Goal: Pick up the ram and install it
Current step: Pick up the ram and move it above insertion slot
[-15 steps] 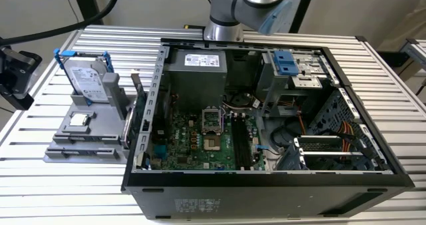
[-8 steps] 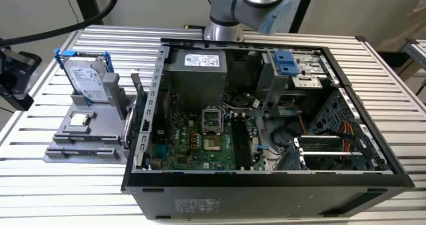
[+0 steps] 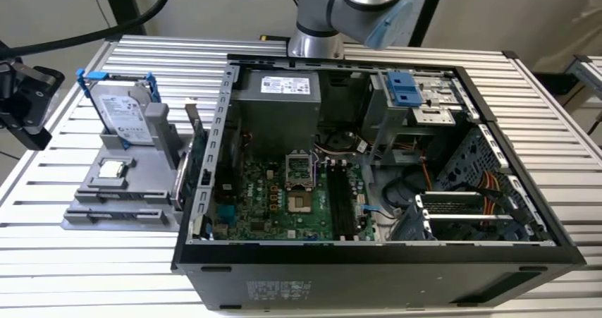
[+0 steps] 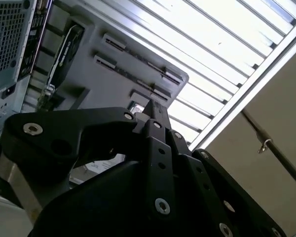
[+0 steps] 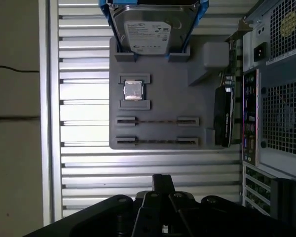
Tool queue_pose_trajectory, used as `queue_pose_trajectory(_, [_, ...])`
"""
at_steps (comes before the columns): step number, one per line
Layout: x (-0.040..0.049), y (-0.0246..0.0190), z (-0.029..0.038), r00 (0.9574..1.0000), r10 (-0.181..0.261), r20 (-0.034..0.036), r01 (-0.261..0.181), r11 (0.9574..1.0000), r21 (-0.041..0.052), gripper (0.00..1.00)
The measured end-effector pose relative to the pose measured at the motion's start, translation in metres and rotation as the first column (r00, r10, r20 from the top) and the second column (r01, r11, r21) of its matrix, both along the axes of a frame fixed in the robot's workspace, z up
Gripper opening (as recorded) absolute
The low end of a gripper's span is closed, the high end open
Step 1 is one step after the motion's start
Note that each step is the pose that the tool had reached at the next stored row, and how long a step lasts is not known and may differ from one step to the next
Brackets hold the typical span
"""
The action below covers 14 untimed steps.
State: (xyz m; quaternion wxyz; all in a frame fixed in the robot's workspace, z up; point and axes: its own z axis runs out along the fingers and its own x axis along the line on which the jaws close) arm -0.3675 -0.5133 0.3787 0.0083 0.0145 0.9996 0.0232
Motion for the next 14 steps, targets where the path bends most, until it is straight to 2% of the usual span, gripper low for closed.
queue_pose_trajectory(14, [-0.0001,0.0001,0.0,0.9999,0.011,0.0,-0.011,0.9999,0.0,0.0])
